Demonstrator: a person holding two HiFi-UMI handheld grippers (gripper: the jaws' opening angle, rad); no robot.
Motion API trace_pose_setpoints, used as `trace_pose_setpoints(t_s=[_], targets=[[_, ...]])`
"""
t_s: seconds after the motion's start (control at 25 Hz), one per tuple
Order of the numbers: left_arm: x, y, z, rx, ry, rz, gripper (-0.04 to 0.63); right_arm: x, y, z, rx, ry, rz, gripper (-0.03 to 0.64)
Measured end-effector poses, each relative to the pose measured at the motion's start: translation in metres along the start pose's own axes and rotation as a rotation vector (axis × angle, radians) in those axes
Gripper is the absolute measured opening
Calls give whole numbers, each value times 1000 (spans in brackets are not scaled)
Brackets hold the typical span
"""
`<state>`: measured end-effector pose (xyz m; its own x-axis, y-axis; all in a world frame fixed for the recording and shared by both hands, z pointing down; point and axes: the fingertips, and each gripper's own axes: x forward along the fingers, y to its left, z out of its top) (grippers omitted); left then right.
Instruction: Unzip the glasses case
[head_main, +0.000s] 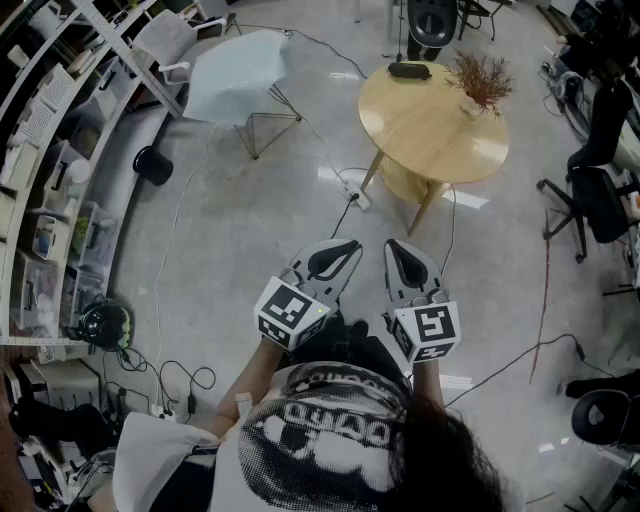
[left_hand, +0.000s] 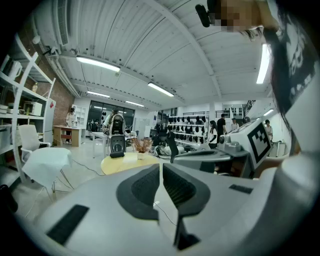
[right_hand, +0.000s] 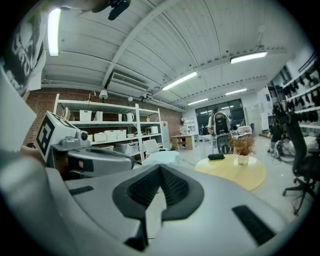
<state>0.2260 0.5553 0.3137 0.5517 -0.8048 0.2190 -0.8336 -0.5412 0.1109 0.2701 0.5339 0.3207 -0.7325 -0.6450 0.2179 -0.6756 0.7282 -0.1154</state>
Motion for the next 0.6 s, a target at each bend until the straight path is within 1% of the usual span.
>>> trace_pose_setpoints(t_s=[0.2, 0.4, 0.6], targets=[[5, -9, -2, 9, 8, 4, 28, -6, -4, 0, -4, -5, 14, -3], [6, -14, -2, 20, 13, -2, 28, -8, -4, -1, 21, -34, 34, -2], [6, -10, -5, 22, 20, 10, 28, -3, -4, -5, -2, -25, 54, -2]])
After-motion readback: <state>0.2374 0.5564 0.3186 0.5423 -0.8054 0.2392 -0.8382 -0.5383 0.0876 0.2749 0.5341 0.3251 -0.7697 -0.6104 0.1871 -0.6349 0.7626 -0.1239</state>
